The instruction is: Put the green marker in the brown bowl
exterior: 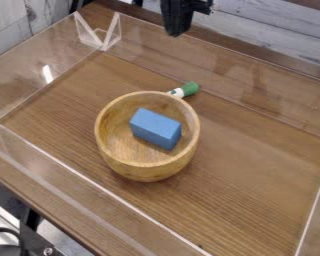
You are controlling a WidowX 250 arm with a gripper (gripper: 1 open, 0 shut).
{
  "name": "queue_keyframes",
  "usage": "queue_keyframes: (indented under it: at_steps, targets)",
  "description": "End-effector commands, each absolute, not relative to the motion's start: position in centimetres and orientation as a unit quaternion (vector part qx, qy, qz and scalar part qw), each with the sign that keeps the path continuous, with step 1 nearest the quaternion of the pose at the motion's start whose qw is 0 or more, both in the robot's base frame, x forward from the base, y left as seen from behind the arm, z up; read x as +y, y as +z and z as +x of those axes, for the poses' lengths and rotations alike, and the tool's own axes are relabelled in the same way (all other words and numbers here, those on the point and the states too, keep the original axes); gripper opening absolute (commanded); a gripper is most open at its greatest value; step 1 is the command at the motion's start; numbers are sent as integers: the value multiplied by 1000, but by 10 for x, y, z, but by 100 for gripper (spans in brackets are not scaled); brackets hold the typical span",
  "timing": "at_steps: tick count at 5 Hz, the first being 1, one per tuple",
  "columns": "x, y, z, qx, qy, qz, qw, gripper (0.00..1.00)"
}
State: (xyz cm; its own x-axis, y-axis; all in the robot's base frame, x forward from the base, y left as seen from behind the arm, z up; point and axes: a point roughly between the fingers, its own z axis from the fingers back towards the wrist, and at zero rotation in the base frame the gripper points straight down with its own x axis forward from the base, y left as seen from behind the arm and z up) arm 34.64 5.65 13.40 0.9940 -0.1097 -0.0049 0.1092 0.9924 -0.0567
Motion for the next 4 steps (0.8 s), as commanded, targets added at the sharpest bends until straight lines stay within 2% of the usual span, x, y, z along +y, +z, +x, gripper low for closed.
queue_keyframes:
  at_steps: [1,4]
  targets:
    - [59,152,346,-27,-53,-25,998,100]
    - [57,130,338,-6,-82,-32,996,100]
